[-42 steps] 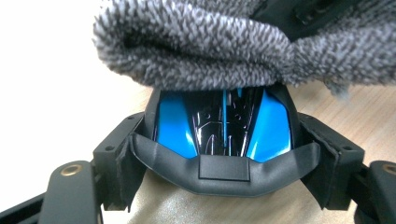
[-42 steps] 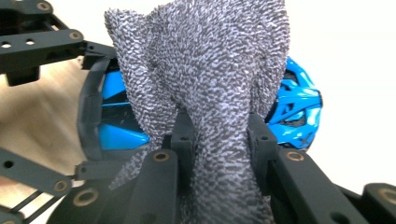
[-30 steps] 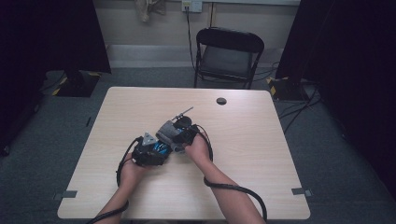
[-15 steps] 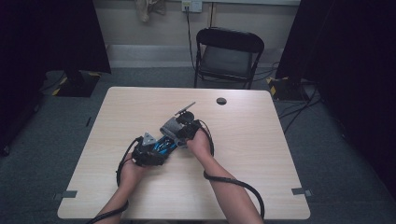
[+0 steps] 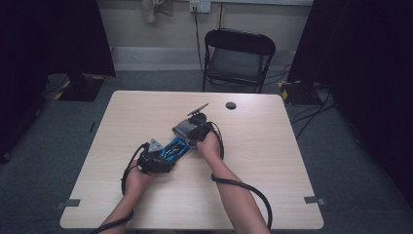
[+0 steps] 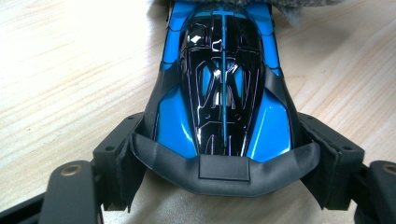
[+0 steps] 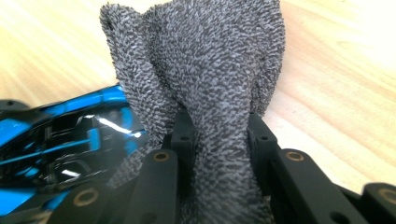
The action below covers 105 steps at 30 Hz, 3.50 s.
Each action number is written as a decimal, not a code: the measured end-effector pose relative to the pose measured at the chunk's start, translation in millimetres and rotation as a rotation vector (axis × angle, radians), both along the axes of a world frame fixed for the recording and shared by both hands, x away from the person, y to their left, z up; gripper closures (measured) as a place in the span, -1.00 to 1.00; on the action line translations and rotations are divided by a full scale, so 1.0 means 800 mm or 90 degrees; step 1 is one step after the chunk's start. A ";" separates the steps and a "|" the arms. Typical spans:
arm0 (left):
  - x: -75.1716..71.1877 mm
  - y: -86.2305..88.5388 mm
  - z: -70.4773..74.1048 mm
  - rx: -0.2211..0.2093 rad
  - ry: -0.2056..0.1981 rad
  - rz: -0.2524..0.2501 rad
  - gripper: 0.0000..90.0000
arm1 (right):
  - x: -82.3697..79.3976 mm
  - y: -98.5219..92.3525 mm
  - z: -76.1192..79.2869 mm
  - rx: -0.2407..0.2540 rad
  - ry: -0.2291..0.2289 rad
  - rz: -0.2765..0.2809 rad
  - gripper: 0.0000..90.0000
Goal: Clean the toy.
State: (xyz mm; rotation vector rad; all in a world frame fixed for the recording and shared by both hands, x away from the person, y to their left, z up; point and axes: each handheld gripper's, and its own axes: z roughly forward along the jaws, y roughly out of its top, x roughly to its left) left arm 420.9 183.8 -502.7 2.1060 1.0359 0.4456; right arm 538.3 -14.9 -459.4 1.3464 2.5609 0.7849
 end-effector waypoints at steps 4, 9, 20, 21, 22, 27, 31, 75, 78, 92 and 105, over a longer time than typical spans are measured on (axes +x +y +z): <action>0.000 0.000 0.000 0.002 -0.001 0.000 -0.46 | 0.004 -0.005 -0.003 -0.020 -0.027 -0.015 0.57; 0.000 0.000 0.000 -0.001 0.001 0.001 -0.46 | 0.007 -0.019 -0.004 -0.008 -0.027 -0.038 0.57; 0.000 0.000 0.000 -0.002 0.001 0.001 -0.46 | -0.009 -0.038 0.029 0.027 -0.041 -0.029 0.57; 0.000 0.000 0.000 -0.001 0.001 0.001 -0.46 | -0.012 -0.039 0.033 0.031 -0.042 -0.025 0.57; 0.000 0.000 0.000 -0.002 0.001 0.001 -0.46 | -0.013 -0.040 0.036 0.030 -0.044 -0.021 0.57; 0.000 0.000 0.000 -0.001 0.001 0.001 -0.46 | -0.024 -0.042 0.047 0.048 -0.048 -0.015 0.57; 0.000 0.000 0.000 -0.001 0.001 0.001 -0.46 | -0.033 -0.037 0.051 0.060 -0.049 -0.003 0.57; 0.000 0.000 0.000 -0.004 -0.001 0.003 -0.46 | -0.098 0.058 0.031 0.054 -0.041 0.144 0.57; 0.000 0.000 0.000 -0.004 -0.002 0.004 -0.46 | -0.100 0.064 0.029 0.051 -0.044 0.148 0.56; -0.001 -0.001 0.000 -0.005 -0.001 0.005 -0.46 | -0.110 0.071 0.006 0.062 -0.076 0.150 0.56; -0.001 -0.001 0.000 -0.005 -0.001 0.006 -0.45 | -0.120 0.073 0.002 0.049 -0.115 0.156 0.56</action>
